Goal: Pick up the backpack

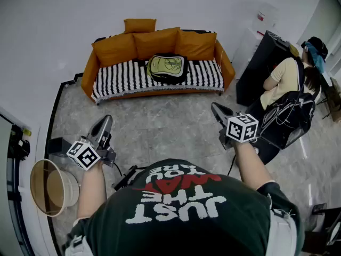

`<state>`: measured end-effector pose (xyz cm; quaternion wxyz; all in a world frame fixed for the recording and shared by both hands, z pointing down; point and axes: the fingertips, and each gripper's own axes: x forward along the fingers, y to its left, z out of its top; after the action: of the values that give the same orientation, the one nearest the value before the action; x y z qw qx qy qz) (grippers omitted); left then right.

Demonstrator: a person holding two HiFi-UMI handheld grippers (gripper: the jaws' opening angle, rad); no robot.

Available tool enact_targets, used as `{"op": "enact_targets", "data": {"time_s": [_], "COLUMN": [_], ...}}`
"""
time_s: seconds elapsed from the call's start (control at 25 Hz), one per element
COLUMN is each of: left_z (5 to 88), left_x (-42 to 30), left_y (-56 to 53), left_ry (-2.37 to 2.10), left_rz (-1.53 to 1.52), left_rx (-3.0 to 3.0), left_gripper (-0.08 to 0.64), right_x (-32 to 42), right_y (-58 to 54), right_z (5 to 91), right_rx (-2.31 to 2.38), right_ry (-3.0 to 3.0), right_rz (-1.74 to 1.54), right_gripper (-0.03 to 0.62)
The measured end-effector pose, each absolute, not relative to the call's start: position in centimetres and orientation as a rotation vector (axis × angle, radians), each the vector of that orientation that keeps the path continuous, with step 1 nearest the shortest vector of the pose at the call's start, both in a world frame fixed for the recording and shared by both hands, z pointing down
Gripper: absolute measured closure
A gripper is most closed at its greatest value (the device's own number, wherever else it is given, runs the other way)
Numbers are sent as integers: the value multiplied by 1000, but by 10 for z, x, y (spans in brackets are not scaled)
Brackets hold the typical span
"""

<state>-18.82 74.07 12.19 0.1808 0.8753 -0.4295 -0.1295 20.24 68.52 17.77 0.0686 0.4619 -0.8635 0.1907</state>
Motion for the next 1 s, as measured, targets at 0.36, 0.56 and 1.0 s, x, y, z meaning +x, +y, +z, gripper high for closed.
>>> {"op": "enact_targets", "data": {"time_s": [0.36,0.56,1.0], "left_z": [119,118,109], "left_x": [-186,-186,-147], "left_y": [736,735,724], "left_ry": [-1204,-1205,-1244], "left_rz": [-371,-369,-360], "left_rx": [2478,2480,2492], "left_gripper": [557,557,557], "right_x": [204,204,234], "right_y": [679,679,672], "right_z": [173,174,174], "right_rx": [1397,1392,1314], "right_ry": [-2600,-2604,-2647], "right_rz": [571,579,558], "right_gripper": [565,565,562]}}
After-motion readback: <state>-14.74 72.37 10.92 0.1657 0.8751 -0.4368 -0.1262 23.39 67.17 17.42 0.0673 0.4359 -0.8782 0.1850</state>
